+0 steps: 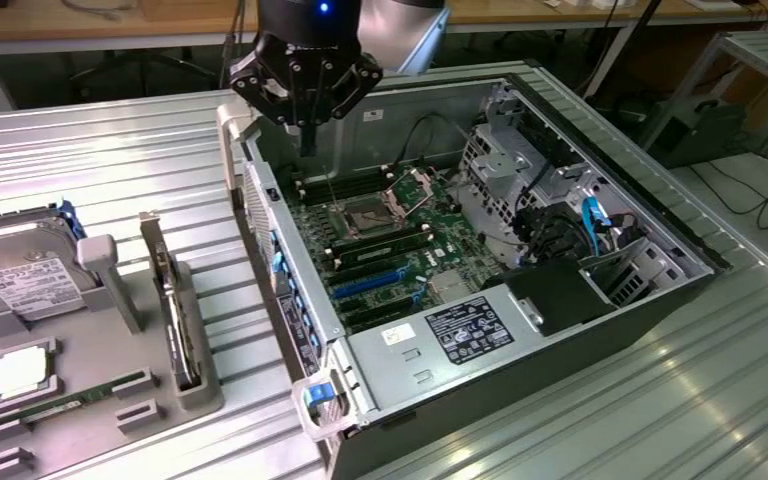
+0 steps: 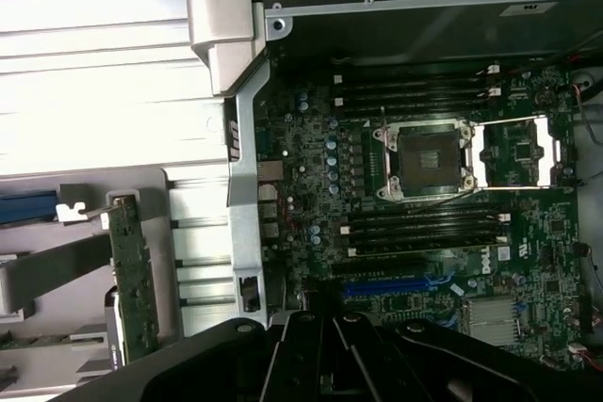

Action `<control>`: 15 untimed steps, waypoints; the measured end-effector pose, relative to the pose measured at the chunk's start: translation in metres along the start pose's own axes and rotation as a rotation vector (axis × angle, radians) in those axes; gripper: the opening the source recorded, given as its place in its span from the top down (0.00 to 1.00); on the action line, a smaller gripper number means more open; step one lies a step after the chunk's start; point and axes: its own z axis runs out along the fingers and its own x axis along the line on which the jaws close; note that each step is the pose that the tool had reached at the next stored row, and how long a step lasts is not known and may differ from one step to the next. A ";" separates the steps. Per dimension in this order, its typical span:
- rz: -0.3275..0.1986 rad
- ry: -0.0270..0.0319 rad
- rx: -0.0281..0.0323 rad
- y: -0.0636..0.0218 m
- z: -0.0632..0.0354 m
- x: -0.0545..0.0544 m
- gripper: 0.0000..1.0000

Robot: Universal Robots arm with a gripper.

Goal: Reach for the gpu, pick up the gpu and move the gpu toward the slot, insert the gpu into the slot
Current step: 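Reach for the gpu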

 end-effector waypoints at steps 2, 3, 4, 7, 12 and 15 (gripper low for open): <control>0.000 0.0011 0.0001 -0.0002 0.0002 0.002 0.89; 0.000 0.0017 0.0001 -0.0002 0.0003 0.003 0.89; 0.000 0.0024 0.0002 -0.0003 0.0004 0.004 0.89; 0.000 0.0053 0.0003 -0.0006 0.0009 0.008 0.89; 0.000 0.0127 0.0011 -0.0011 0.0014 0.013 0.89; 0.001 0.0156 0.0012 -0.0013 0.0018 0.016 0.89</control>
